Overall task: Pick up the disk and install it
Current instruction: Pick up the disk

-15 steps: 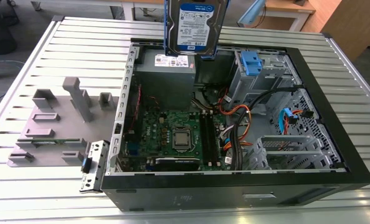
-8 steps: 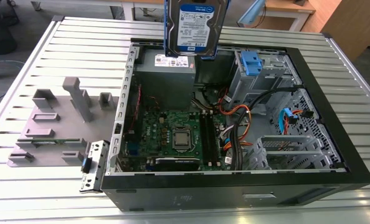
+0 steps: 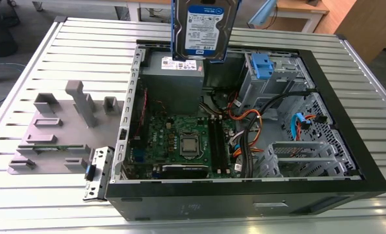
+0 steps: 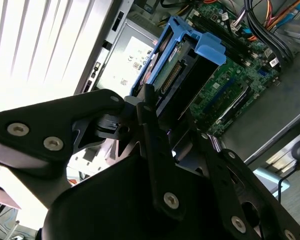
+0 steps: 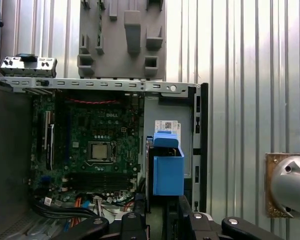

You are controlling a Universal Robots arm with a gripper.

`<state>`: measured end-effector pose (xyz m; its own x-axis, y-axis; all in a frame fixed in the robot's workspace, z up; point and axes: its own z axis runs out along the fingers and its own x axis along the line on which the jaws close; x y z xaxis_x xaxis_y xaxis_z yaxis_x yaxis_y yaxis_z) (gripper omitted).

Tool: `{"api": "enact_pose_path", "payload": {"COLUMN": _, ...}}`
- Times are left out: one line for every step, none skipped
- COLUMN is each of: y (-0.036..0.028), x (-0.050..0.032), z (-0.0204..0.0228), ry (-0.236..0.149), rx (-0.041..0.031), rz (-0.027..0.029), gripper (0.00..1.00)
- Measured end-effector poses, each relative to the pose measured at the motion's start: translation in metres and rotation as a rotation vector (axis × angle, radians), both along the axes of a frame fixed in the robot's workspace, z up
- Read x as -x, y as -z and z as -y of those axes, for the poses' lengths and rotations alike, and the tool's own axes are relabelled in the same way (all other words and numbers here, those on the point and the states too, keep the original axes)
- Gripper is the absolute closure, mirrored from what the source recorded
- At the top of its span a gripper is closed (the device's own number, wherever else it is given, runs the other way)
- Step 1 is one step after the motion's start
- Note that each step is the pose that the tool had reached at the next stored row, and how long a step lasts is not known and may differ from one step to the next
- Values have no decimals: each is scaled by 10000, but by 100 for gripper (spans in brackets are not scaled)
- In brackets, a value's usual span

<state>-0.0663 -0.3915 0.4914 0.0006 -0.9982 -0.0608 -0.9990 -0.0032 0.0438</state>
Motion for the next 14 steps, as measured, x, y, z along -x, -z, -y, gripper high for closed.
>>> {"api": "enact_pose_path", "payload": {"y": 0, "x": 0, "z": 5, "ry": 0, "rx": 1, "rz": 0, "gripper": 65}}
{"api": "enact_pose_path", "payload": {"y": 0, "x": 0, "z": 11, "ry": 0, "rx": 3, "rz": 0, "gripper": 65}}
{"api": "enact_pose_path", "payload": {"y": 0, "x": 0, "z": 16, "ry": 0, "rx": 4, "rz": 0, "gripper": 65}}
{"api": "enact_pose_path", "payload": {"y": 0, "x": 0, "z": 21, "ry": -1, "rx": 5, "rz": 0, "gripper": 65}}
{"api": "enact_pose_path", "payload": {"y": 0, "x": 0, "z": 26, "ry": 0, "rx": 6, "rz": 0, "gripper": 65}}
{"api": "enact_pose_path", "payload": {"y": 0, "x": 0, "z": 32, "ry": 0, "rx": 7, "rz": 0, "gripper": 65}}
{"api": "enact_pose_path", "payload": {"y": 0, "x": 0, "z": 37, "ry": 0, "rx": 8, "rz": 0, "gripper": 65}}
{"api": "enact_pose_path", "payload": {"y": 0, "x": 0, "z": 43, "ry": 0, "rx": 9, "rz": 0, "gripper": 65}}
{"api": "enact_pose_path", "payload": {"y": 0, "x": 0, "z": 48, "ry": 0, "rx": 11, "rz": 0, "gripper": 65}}
{"api": "enact_pose_path", "payload": {"y": 0, "x": 0, "z": 53, "ry": 0, "rx": 12, "rz": 0, "gripper": 65}}
{"api": "enact_pose_path", "payload": {"y": 1, "x": 0, "z": 57, "ry": 0, "rx": 13, "rz": 0, "gripper": 65}}
{"api": "enact_pose_path", "payload": {"y": 1, "x": 0, "z": 62, "ry": 0, "rx": 14, "rz": 0, "gripper": 65}}
{"api": "enact_pose_path", "payload": {"y": 1, "x": 0, "z": 67, "ry": 0, "rx": 16, "rz": 0, "gripper": 65}}
{"api": "enact_pose_path", "payload": {"y": 1, "x": 0, "z": 71, "ry": 0, "rx": 17, "rz": 0, "gripper": 65}}
